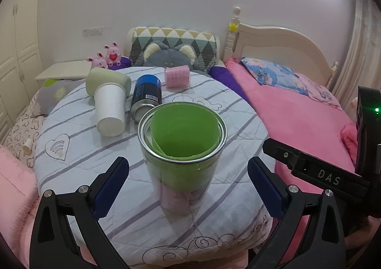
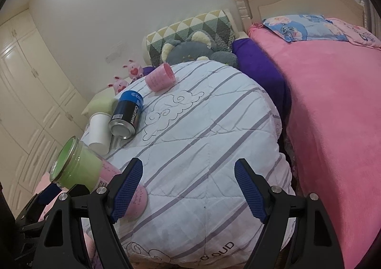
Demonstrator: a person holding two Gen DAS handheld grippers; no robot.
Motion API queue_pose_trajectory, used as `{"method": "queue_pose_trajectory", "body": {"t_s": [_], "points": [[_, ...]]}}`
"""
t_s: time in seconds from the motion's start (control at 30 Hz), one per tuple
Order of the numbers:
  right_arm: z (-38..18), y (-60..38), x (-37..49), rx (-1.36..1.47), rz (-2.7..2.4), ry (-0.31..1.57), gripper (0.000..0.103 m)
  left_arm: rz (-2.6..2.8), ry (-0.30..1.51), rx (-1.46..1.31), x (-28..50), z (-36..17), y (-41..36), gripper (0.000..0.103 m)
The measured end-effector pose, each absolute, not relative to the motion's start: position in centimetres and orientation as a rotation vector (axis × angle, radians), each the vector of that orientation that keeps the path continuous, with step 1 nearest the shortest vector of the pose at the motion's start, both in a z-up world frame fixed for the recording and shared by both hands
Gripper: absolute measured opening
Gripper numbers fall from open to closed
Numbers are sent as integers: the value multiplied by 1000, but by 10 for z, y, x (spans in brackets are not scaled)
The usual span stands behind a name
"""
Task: Flip cup upright
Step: 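Lower the upright canister onto the table and open the right gripper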
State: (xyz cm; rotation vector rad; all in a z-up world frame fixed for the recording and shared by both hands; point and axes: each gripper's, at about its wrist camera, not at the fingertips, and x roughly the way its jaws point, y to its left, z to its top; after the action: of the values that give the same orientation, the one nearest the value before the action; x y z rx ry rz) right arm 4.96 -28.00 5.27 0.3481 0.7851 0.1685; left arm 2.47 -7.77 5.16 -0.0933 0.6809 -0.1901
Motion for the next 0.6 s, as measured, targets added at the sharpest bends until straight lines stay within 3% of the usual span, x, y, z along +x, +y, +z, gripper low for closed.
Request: {"method": "queue_pose_trajectory", "body": {"t_s": [0.4,0.6], "points": [[67,-265,4,313,159,675,82,-240,568,-105,-16,63,-56,103],[69,-252,-27,297,172,575,88,-204,477,-78,-40,64,-37,103]]}}
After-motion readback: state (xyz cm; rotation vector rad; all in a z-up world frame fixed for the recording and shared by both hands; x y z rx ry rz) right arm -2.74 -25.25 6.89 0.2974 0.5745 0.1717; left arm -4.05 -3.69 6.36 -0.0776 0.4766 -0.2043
